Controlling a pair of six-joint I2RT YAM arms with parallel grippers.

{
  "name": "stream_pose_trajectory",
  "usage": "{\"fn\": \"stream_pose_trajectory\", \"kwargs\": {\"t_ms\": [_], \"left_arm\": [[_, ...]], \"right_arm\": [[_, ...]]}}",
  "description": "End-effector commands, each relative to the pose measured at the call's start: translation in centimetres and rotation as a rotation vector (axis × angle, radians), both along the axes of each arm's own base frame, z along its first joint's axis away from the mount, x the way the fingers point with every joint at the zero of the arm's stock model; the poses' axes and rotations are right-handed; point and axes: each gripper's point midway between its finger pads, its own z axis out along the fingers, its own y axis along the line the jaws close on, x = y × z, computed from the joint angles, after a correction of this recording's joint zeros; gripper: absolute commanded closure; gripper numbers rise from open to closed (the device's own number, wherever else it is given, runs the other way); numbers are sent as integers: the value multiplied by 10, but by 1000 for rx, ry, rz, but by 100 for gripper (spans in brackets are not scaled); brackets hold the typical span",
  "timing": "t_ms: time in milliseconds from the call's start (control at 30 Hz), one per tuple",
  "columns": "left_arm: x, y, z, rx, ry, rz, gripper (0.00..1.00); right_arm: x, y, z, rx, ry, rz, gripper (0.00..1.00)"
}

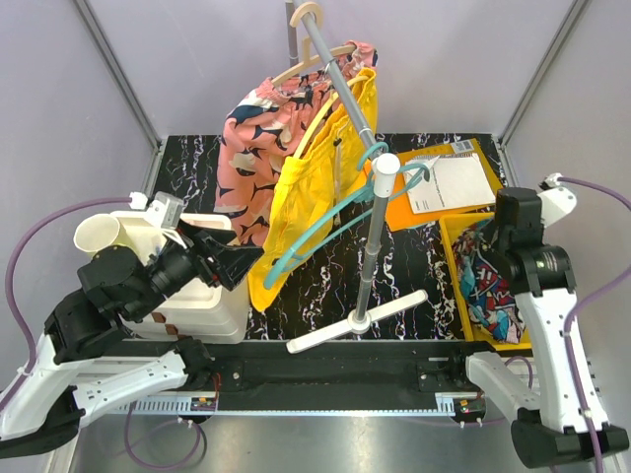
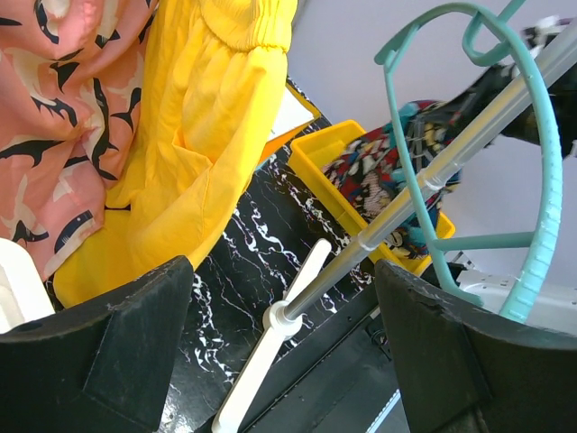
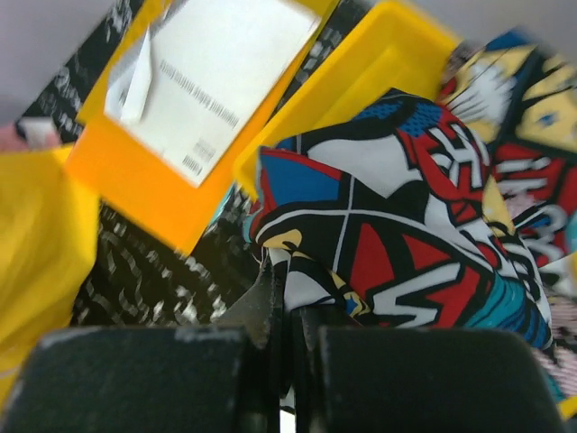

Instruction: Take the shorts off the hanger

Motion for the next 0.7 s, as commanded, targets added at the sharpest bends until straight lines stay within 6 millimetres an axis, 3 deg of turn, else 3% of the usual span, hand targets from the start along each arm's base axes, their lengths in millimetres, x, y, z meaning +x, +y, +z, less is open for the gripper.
{"fn": "stream_pose_trajectory", "kwargs": {"t_ms": [0,133,367,533,667], "left_arm": [[-5,1,22,-49,-52,-20,15],[-8,7,26,-65,-60,-20,15],[-10,15,24,-70,-58,3,15],[-11,14,23,-70,-53,-3,15],[-9,11,20,-62,-47,-8,15]], "right_arm": [[33,58,-11,311,-56,140,100],[41,56,-3,345,-104,93,100],[38,65,20,431,-193,111,100],[9,64,68,468,-353,130,100],[-13,65,73,519,-367,117,100]]}}
